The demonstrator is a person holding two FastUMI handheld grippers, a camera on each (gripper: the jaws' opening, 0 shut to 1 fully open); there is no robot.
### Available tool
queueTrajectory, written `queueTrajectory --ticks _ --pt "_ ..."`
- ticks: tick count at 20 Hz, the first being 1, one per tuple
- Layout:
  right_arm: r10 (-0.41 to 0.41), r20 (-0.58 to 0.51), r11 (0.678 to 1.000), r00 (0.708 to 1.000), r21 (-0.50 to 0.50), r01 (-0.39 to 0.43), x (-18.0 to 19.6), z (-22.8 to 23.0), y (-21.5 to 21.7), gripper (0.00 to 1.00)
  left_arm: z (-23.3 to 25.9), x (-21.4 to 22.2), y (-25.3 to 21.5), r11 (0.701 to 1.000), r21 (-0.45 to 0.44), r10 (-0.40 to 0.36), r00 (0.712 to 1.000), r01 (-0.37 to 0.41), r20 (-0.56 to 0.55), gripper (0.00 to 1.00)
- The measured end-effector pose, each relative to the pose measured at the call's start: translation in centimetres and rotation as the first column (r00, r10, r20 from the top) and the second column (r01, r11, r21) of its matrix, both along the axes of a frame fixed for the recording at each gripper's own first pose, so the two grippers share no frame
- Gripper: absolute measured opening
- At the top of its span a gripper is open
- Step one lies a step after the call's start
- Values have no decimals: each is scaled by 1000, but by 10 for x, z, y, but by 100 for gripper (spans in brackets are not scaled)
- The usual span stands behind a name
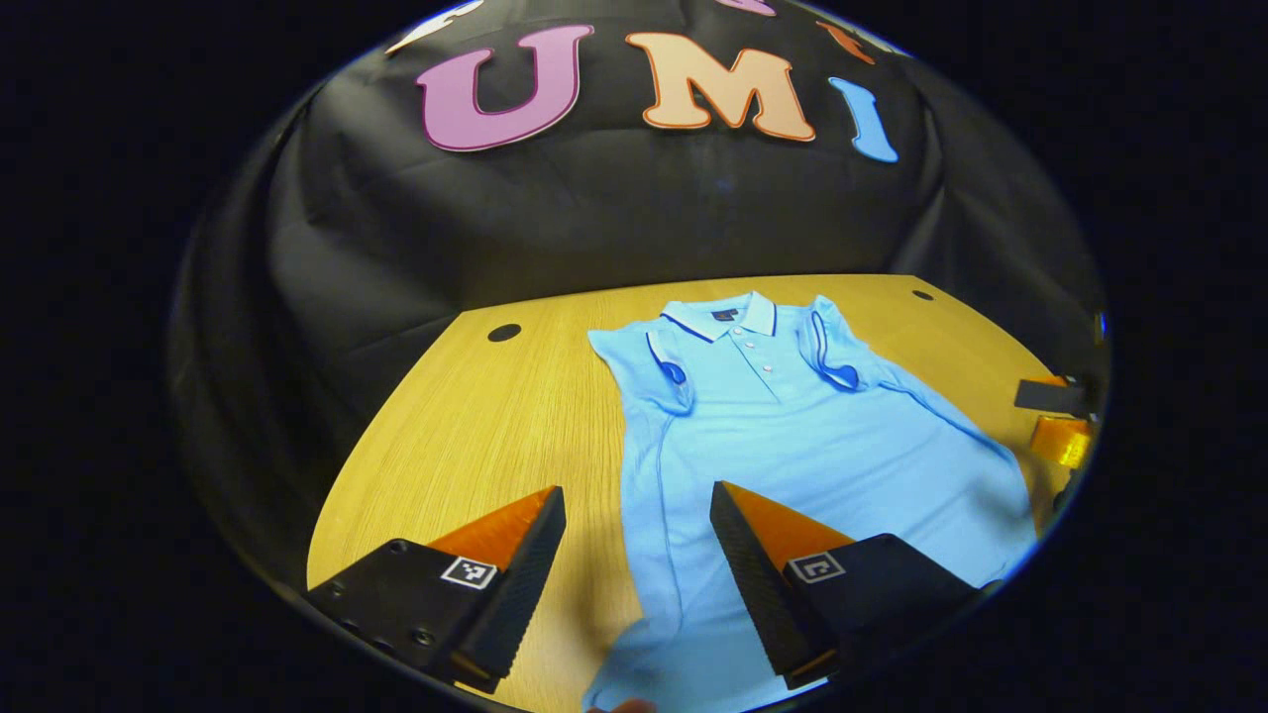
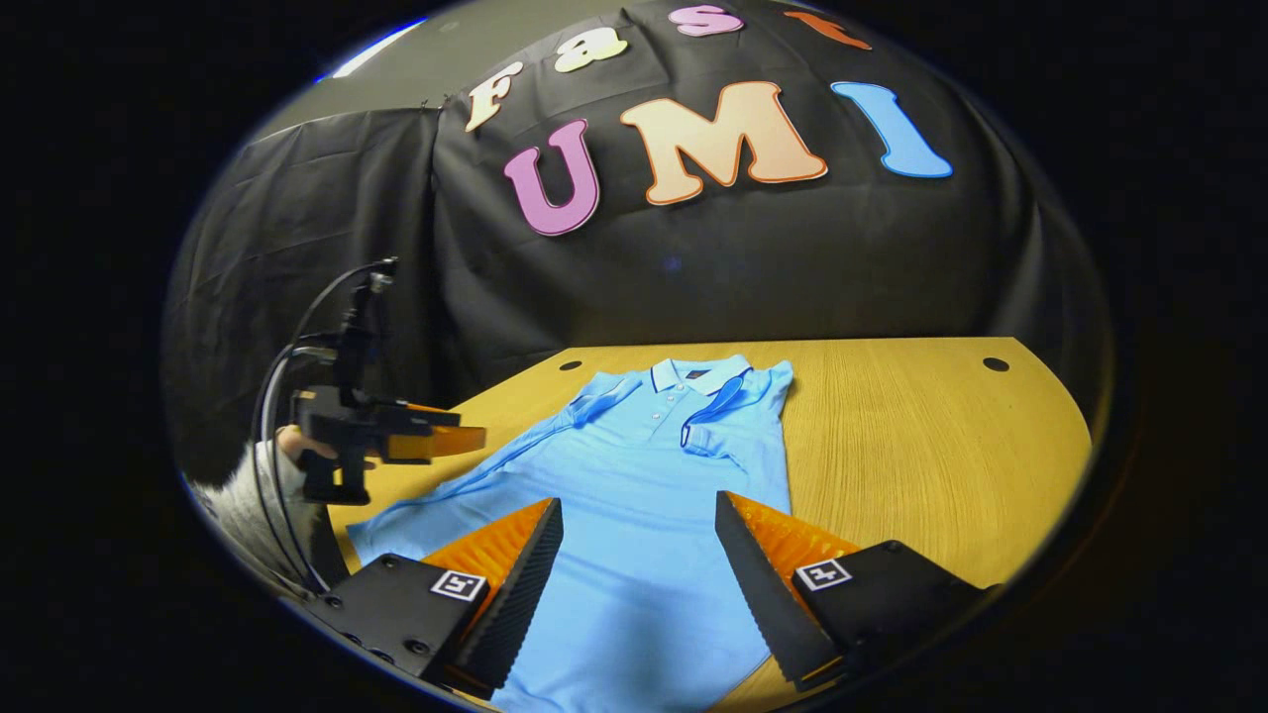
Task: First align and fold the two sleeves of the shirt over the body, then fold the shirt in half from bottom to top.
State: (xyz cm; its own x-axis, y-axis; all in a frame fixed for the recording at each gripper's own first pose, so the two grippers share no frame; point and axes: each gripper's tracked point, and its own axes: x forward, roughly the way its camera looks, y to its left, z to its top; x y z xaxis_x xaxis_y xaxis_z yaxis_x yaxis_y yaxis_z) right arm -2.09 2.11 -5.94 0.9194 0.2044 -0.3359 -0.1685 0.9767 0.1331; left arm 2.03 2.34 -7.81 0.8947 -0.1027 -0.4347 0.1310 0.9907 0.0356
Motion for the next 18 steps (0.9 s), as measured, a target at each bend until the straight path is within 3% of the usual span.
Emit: queueTrajectory --ticks 7,14,18 --pt "-122 -9 992 992 -37 122 -70 -20 -6 97 -13 -103 3 999 -53 9 999 -7 37 90" --pt "-132 -117 973 984 -207 106 -138 -70 12 98 -50 -152 -7 997 -74 4 1000 -5 -8 90" --pt "-132 -134 966 982 -241 97 -156 -80 17 97 -65 -162 -4 998 -66 22 999 -24 -38 91"
